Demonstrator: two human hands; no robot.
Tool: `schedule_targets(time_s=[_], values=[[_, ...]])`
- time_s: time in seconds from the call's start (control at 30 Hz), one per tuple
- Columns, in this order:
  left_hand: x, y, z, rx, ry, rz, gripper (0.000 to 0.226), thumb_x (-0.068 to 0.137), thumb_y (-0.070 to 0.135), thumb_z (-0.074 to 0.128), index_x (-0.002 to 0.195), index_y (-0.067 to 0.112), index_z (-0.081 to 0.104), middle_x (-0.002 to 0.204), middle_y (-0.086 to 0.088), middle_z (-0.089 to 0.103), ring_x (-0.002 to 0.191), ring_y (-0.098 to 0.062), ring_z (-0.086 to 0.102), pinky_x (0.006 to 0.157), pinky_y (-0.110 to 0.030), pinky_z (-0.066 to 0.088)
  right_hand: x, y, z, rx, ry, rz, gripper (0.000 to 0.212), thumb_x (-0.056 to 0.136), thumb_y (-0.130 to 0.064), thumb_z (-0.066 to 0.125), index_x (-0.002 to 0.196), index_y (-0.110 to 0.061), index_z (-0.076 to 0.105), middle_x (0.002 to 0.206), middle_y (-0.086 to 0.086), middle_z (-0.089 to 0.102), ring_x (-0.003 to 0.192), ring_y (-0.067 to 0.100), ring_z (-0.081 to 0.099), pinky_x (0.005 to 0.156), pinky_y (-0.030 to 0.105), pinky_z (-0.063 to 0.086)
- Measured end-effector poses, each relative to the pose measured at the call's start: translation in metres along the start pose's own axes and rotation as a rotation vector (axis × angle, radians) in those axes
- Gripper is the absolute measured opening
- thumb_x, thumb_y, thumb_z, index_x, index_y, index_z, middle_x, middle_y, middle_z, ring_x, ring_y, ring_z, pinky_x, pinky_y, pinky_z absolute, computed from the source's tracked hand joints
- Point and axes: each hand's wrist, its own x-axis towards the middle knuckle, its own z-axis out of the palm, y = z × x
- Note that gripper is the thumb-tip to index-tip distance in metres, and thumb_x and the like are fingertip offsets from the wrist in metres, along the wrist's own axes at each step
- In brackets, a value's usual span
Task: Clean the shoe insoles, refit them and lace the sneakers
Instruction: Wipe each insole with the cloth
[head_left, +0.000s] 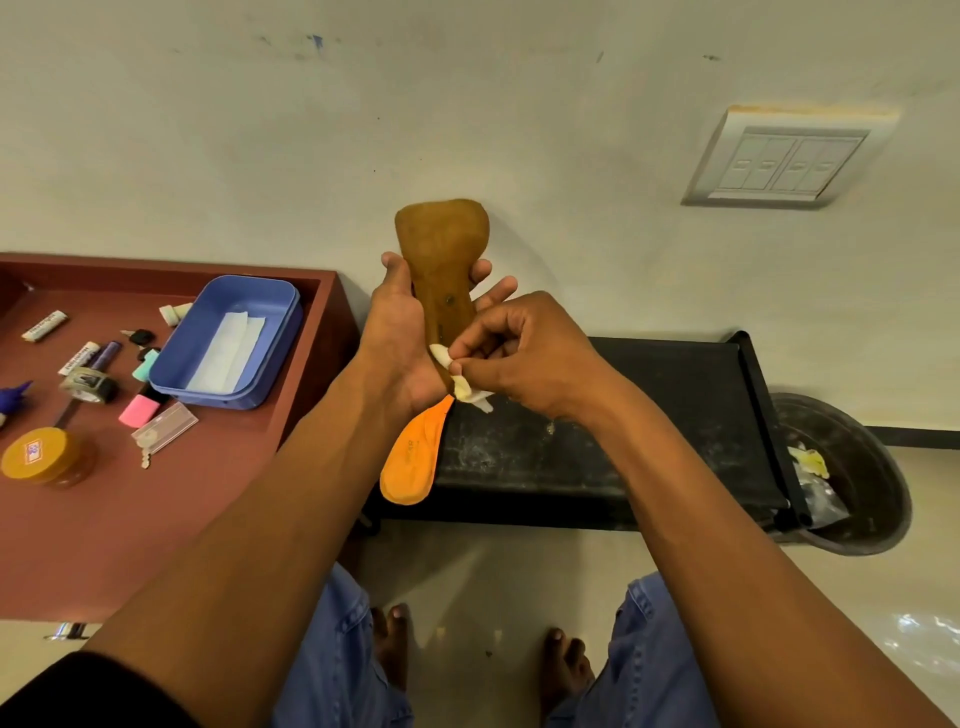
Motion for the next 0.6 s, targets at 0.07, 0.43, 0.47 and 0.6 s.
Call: schedule_targets(time_s=[0.07,0.43,0.47,0.6], values=[[0.000,0.000,0.001,-0.010,0.006,0.002,0.090,0.095,0.079,0.011,0.124,0.013,0.065,0.109,-0.012,0.077,0.102,-0.032,0.075,0.090,-0.048,0.057,-0.001,0.001,0.000,-0.001,0.020,-0.013,0.006,0.082,-0.013,0.082,0.087,-0.015,0.080,0.079,-0.007,0.074,0.073,0.009,0.070,0.075,0.030,0.062],[0.001,-0.017,0.009,0.034,-0.022,0.006,0.090,0.099,0.074,0.011,0.137,0.009,0.061,0.126,-0.020,0.070,0.118,-0.031,0.069,0.105,-0.044,0.052,0.011,0.004,0.007,0.034,0.466,0.021,0.005,0.084,-0.019,0.080,0.088,-0.022,0.078,0.080,-0.013,0.073,0.073,0.003,0.070,0.071,0.026,0.062],[0.002,-0.017,0.009,0.031,-0.018,0.004,0.090,0.099,0.073,0.011,0.137,0.009,0.061,0.127,-0.020,0.070,0.119,-0.031,0.068,0.105,-0.045,0.052,0.012,0.005,0.007,0.026,0.461,0.022,0.005,0.085,-0.020,0.080,0.089,-0.022,0.078,0.081,-0.013,0.073,0.074,0.003,0.070,0.072,0.026,0.062],[0.001,-0.011,0.007,-0.020,-0.021,0.008,0.091,0.099,0.073,0.012,0.126,0.005,0.066,0.110,-0.016,0.074,0.099,-0.029,0.076,0.089,-0.043,0.061,0.011,0.005,0.004,0.016,0.312,0.032,0.007,0.084,-0.017,0.081,0.090,-0.020,0.079,0.083,-0.010,0.074,0.076,0.006,0.070,0.078,0.031,0.063]])
